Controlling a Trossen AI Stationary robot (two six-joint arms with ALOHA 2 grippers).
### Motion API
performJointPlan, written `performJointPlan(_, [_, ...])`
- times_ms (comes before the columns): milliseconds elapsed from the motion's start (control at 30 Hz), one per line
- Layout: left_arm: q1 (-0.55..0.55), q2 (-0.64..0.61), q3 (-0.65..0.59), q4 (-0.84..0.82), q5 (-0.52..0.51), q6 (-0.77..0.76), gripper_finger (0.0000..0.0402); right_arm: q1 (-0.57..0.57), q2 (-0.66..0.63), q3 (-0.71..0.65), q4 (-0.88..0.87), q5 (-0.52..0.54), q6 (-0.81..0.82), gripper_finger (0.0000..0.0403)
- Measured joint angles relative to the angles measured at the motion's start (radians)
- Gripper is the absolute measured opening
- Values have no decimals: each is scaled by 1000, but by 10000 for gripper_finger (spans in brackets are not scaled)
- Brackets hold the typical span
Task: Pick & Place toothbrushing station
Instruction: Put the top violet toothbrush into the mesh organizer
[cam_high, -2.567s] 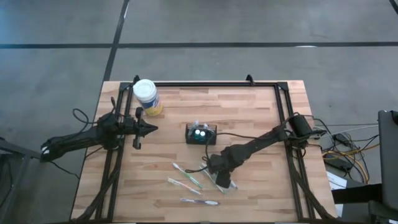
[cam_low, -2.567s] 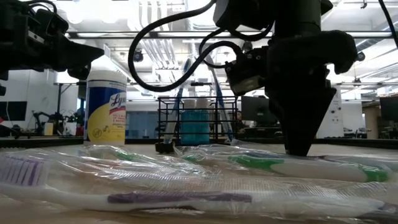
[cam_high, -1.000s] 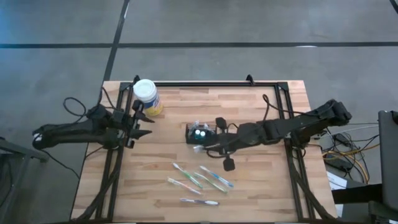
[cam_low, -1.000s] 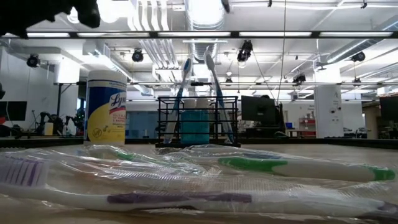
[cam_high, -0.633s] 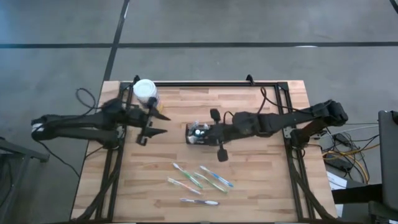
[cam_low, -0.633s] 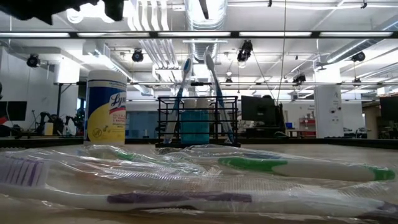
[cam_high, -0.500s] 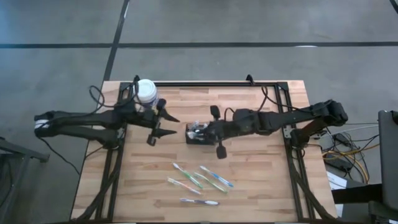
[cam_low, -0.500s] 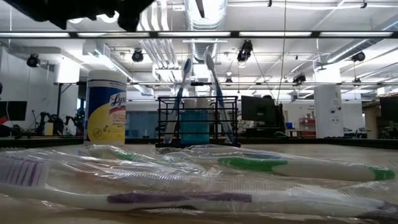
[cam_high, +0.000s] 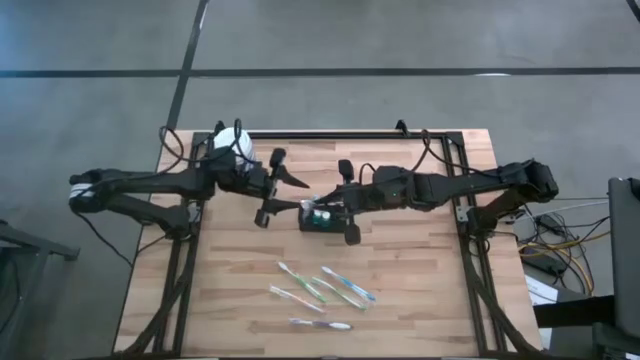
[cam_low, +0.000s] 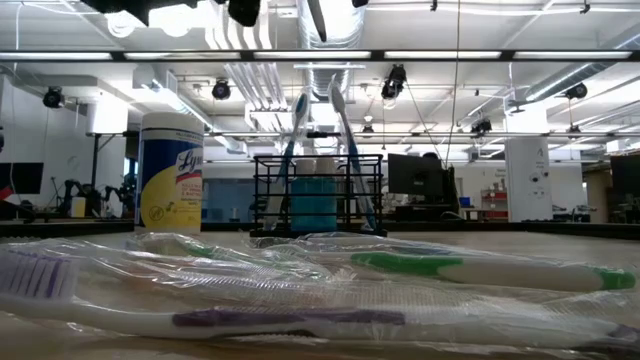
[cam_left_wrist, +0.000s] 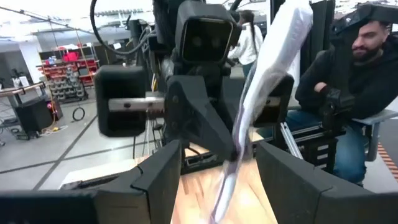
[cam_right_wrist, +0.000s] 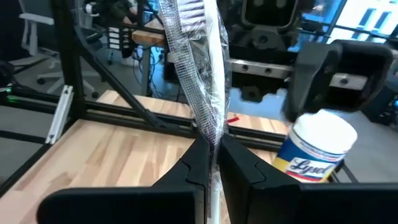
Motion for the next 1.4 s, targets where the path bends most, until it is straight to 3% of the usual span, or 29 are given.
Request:
performJointPlan(400, [-20,99,98,8,59,10,214,-15,-3,0,32,-14,-3,18])
performJointPlan(967, [-43,116,129,8,78,18,206,-54,4,1,37,0,-4,18])
performJointPlan(1200, [-44,118,136,9,67,47,165,-55,4,1,42,-3,-4,18])
performJointPlan(1400, [-43,118,136,10,60,77,94,-54,4,1,41,-7,-10,18])
